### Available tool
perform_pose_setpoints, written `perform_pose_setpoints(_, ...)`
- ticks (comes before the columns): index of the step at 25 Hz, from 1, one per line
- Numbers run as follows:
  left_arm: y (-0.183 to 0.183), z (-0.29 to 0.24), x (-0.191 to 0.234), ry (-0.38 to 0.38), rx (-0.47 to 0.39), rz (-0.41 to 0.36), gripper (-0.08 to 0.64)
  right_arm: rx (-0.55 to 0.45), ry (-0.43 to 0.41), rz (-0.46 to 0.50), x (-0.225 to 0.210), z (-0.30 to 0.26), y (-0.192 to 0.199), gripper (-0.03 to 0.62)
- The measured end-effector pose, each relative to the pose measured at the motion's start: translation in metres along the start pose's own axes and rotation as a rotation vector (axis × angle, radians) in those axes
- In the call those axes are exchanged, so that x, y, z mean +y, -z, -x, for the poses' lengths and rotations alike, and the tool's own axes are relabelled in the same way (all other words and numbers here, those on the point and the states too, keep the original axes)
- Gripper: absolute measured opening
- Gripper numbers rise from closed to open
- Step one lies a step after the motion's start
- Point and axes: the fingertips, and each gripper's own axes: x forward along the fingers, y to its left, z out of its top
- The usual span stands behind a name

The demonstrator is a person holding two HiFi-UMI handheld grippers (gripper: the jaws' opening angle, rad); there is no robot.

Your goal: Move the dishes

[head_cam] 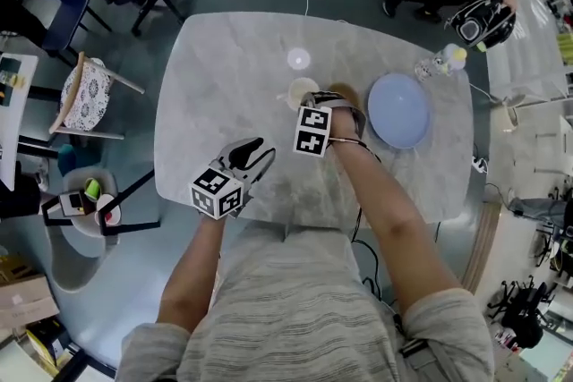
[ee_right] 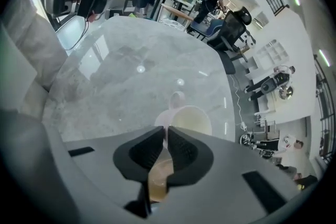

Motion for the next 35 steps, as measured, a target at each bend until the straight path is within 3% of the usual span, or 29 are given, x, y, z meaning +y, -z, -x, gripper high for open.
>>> perform_pose_setpoints(12,0.000,-0.045,-0.026,0.070,0.046,-0.017,0.167,0.007,0.021,-0.092,-0.002,0.006,0.054,0.041)
perform_pose_setpoints(21,0.000,-0.062,-0.036,0.069,0.060,-0.011,0.166,-0.041,0.009,-0.071,0.005,0.008,0.036,0.041)
perform_pose_setpoints(30,0.001,-0.072,-0.041,0.063,0.052,0.000,0.166,-0.019,0.016,-0.039,0.007,0.007,0.043,0.043)
perform_pose_setpoints(35,0.002,-0.073,-0.045,0.059,0.052,0.001,0.167,-0.090,0.045,-0.095,0.002,0.016,0.034,0.081)
